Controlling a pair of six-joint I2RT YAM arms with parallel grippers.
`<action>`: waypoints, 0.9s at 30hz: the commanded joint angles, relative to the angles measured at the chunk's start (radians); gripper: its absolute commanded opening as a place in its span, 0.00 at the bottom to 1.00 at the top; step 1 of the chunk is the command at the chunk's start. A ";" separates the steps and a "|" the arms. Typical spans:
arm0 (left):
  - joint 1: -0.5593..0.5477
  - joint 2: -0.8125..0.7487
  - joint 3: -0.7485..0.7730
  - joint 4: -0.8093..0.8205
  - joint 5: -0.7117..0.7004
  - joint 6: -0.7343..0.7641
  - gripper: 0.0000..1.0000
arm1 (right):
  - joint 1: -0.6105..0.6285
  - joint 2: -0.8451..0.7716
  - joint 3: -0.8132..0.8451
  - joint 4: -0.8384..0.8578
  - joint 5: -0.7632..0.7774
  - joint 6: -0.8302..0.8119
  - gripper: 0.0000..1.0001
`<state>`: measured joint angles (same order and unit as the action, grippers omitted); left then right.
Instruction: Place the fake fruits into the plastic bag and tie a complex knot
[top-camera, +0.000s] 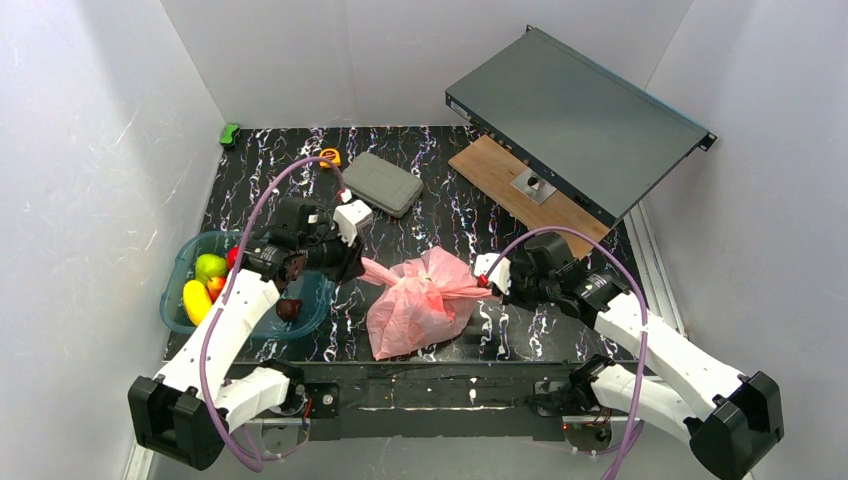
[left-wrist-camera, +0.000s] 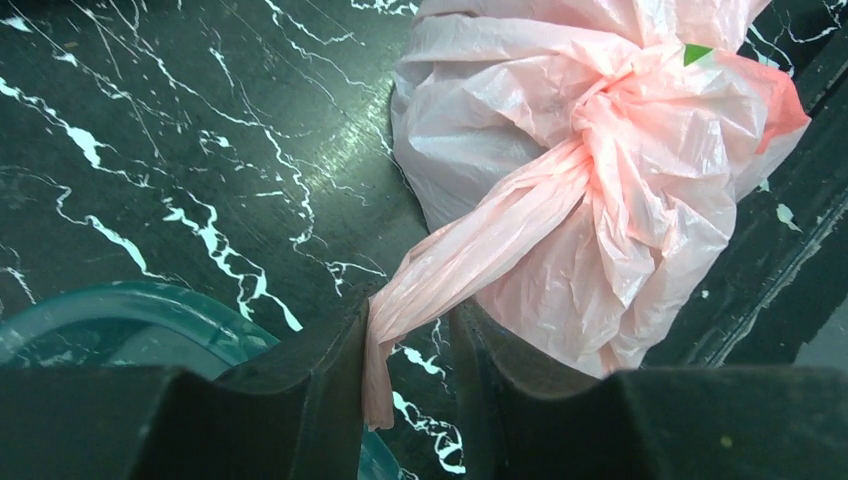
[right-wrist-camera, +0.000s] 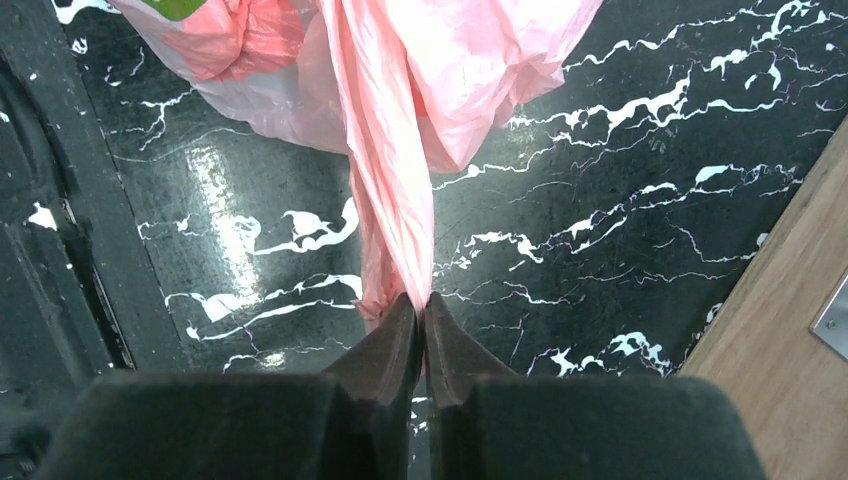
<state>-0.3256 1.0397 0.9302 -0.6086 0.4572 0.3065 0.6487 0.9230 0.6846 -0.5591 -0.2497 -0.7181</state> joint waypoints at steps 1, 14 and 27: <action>-0.014 0.000 -0.007 0.071 -0.022 0.022 0.33 | 0.006 -0.006 0.038 0.060 -0.017 0.063 0.15; -0.023 0.013 -0.117 0.258 -0.155 -0.039 0.17 | 0.006 -0.018 -0.088 0.333 0.013 0.160 0.34; -0.023 0.071 -0.237 0.431 -0.228 0.100 0.30 | 0.008 0.047 -0.195 0.398 0.075 0.057 0.34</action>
<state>-0.3447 1.1236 0.7288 -0.2749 0.2630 0.3485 0.6506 0.9771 0.4938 -0.2279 -0.1925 -0.6357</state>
